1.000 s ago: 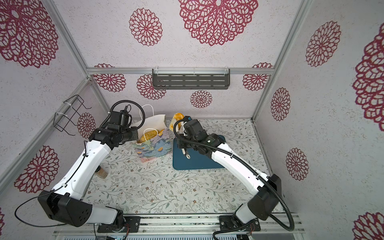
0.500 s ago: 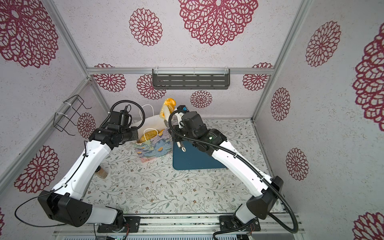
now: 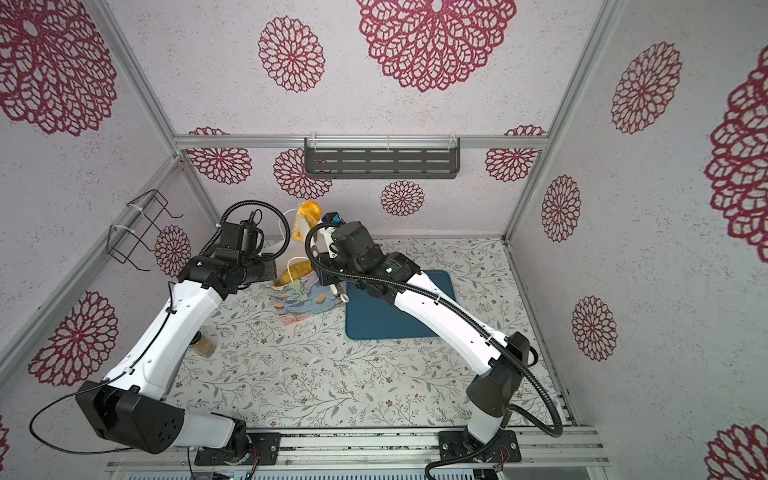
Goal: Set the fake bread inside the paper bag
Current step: 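Carry the braided pastry in the tongs over the paper bag, then lower the pastry into the bag held by the left gripper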
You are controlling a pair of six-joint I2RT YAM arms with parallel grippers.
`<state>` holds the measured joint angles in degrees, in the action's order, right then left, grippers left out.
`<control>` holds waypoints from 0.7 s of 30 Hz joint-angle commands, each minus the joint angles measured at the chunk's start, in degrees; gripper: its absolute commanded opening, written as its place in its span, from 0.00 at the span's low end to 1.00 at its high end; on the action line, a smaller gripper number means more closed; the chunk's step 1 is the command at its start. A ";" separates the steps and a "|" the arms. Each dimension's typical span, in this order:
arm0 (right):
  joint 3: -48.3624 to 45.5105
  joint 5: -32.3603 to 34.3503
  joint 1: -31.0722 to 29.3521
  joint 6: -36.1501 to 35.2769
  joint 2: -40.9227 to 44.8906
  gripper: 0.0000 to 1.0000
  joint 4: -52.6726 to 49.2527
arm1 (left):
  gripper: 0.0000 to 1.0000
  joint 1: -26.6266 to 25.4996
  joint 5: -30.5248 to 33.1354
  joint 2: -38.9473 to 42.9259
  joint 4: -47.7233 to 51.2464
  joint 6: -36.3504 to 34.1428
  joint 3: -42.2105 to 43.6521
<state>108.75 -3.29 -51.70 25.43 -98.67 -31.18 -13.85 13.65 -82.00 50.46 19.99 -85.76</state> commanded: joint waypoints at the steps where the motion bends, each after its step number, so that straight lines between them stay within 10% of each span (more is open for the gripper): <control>1: 2.90 -1.00 -0.41 -1.49 0.87 0.00 3.01 | 0.00 -0.64 0.11 1.49 -1.88 -0.04 0.06; 21: 0.65 -4.72 -0.63 0.33 -0.95 0.00 4.36 | 0.00 -0.66 -0.38 1.40 -1.92 0.04 0.06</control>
<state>108.73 -6.57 -52.14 25.54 -100.90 -31.11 -13.89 13.39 -82.00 50.46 19.99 -85.76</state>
